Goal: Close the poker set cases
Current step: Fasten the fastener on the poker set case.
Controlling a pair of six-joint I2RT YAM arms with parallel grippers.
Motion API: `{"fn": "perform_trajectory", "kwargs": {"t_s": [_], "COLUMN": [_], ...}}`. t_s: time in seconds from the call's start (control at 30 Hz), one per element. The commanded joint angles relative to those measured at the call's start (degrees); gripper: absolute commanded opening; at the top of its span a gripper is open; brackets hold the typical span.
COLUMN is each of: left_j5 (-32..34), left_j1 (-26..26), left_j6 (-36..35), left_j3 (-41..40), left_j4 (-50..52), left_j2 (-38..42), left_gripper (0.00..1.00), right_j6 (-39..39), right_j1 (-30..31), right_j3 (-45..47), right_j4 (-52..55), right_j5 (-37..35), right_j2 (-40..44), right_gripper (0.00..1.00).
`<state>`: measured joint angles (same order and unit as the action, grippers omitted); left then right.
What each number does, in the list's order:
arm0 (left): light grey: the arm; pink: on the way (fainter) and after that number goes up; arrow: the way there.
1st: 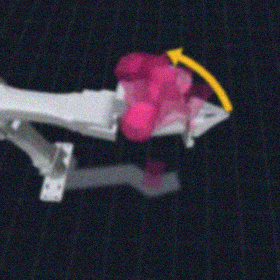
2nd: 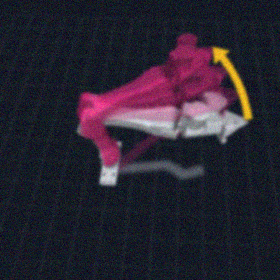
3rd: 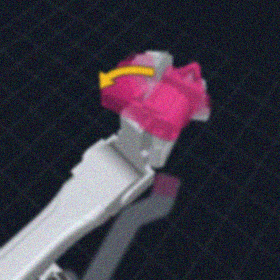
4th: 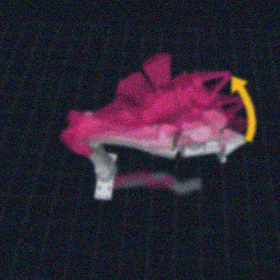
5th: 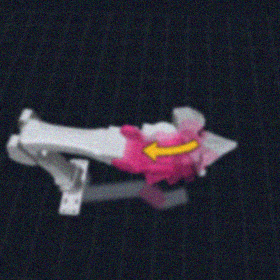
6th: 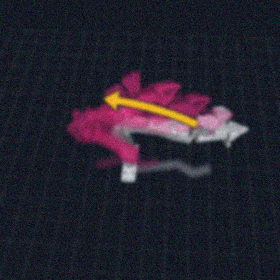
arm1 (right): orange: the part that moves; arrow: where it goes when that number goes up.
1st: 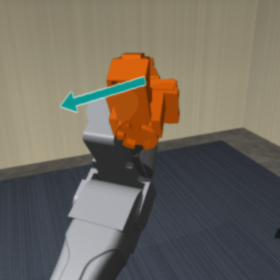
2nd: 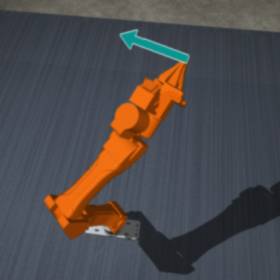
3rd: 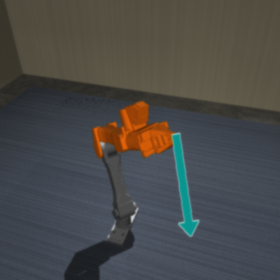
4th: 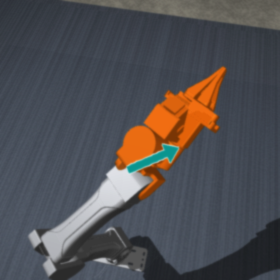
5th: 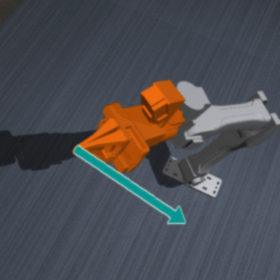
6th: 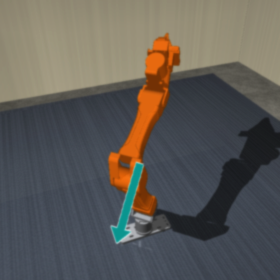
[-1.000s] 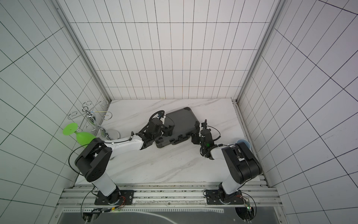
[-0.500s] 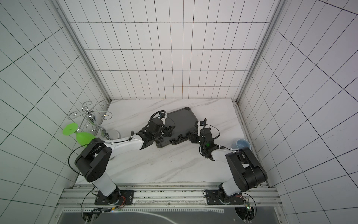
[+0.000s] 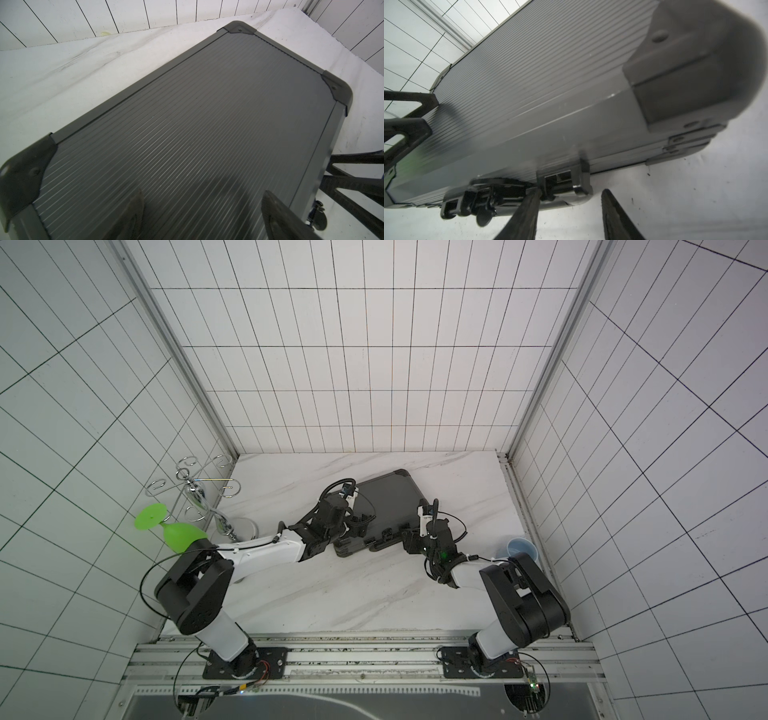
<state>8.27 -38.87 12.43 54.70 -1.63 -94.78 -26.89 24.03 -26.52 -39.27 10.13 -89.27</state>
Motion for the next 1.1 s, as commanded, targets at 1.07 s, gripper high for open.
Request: {"fn": "perform_trajectory", "kwargs": {"t_s": [1.07], "left_j5": [16.2], "left_j1": [-10.3], "left_j6": [-14.2], "left_j3": [-3.8], "left_j4": [-3.4], "left_j2": [2.2], "left_gripper": [0.83], "right_j6": [0.0], "right_j1": [1.1], "right_j3": [3.2], "right_j4": [-11.1], "right_j5": [-0.6], "right_j2": [-8.0], "right_gripper": [0.40]}}
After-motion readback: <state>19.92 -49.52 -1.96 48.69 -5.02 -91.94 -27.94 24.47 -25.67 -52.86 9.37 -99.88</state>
